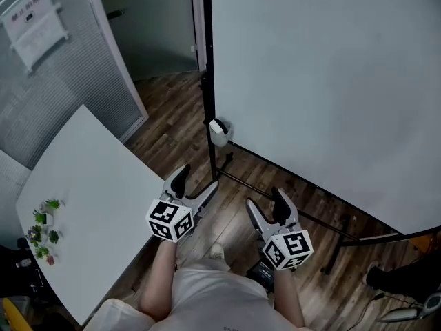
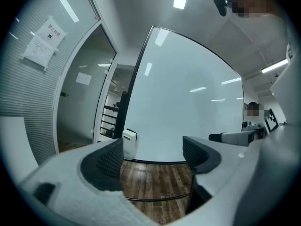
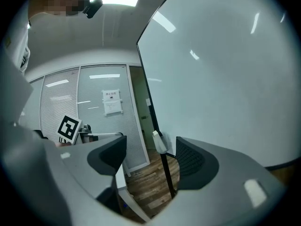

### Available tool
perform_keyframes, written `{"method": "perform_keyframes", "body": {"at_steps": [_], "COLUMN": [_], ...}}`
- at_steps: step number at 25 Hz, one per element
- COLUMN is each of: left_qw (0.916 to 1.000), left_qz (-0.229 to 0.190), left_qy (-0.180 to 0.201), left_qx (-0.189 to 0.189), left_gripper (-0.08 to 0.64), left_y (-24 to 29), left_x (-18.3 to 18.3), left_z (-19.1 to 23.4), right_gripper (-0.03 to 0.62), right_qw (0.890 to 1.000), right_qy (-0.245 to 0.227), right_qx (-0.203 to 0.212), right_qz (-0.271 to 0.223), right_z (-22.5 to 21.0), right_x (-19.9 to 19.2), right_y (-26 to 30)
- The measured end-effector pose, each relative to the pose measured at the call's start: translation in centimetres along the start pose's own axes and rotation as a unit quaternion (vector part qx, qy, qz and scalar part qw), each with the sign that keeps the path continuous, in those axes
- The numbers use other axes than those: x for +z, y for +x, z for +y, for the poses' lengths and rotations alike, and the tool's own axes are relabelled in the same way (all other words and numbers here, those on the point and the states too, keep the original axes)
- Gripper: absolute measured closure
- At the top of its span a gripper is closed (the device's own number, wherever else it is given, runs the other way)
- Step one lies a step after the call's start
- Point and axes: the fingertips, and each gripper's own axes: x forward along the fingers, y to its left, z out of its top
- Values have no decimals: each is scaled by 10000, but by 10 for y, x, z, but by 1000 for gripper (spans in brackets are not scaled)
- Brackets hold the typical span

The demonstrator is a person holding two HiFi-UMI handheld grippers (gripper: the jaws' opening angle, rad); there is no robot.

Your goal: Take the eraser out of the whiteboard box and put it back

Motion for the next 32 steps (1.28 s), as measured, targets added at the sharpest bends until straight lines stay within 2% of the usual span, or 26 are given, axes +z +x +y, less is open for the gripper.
{"method": "perform_keyframes", "body": {"at_steps": [7, 17, 25, 32], "left_qw": [9999, 9998, 9998, 9999], "left_qz": [105, -33, -146, -41], "left_qy": [10, -81, -68, 49], "left_qx": [-127, -171, -88, -87], "left_gripper": [176, 189, 193, 196], "left_y": [48, 71, 80, 98], "left_x": [4, 12, 18, 17], "left_z": [36, 53, 64, 71], "right_gripper": [265, 268, 267, 267], "right_qw": [9999, 9993, 9997, 9998], "right_qy": [4, -72, 18, 12], "right_qx": [-165, -365, -226, -193], "right_qz": [37, 46, 56, 87], "right_z": [-26, -46, -50, -63], "right_x": [3, 11, 7, 7], "right_y": [46, 61, 76, 94]}}
